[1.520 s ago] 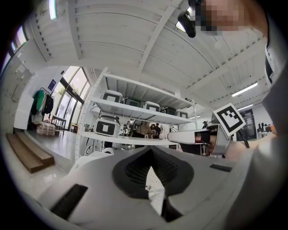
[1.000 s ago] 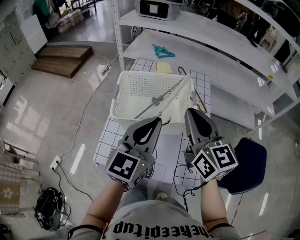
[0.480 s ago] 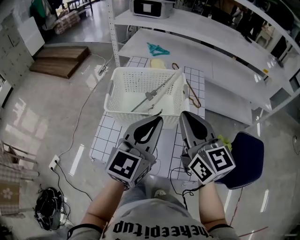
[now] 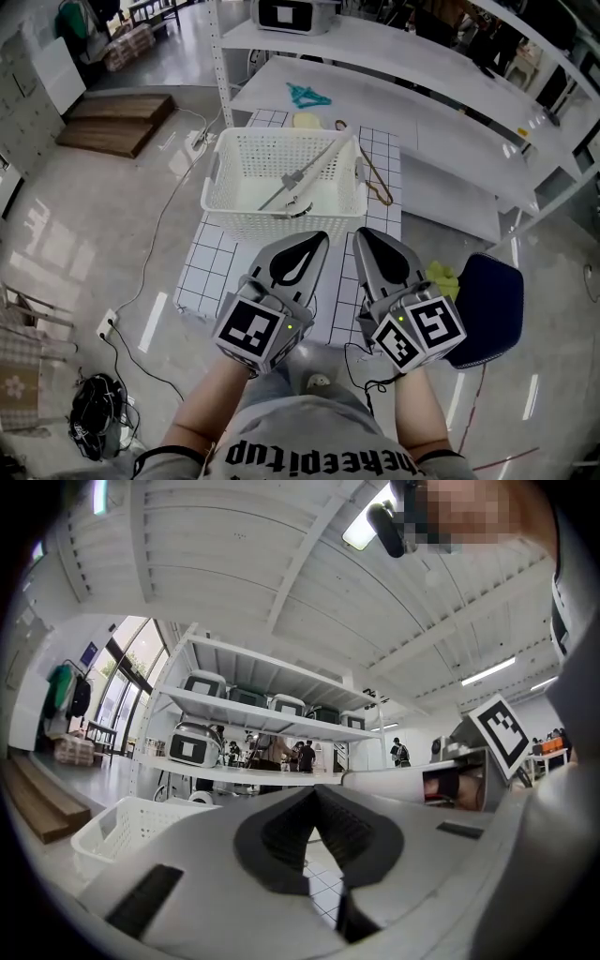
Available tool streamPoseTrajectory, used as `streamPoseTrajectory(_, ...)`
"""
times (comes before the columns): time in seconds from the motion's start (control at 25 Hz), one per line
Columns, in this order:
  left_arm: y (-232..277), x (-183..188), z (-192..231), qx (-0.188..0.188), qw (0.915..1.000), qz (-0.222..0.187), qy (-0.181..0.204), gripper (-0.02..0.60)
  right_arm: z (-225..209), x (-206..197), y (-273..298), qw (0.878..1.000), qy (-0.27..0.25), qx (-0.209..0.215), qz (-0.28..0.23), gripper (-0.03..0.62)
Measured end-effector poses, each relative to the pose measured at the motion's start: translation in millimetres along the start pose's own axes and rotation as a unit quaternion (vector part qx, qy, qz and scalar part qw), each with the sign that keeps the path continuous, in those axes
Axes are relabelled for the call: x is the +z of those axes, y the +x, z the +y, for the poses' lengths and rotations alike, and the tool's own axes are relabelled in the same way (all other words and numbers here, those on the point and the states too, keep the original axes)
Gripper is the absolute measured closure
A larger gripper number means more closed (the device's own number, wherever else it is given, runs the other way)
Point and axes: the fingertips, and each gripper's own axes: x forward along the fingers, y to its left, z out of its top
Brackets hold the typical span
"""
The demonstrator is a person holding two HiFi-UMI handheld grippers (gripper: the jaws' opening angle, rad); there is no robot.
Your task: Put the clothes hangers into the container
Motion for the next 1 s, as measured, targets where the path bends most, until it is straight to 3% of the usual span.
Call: streamPoseTrajectory(1.0, -27.3, 1.2, -50.1, -0.008, 0.9999, -0.004, 0.007, 0.568, 29.7, -14.2, -51.6, 1.000, -0.006, 0.015, 0.004, 0.589)
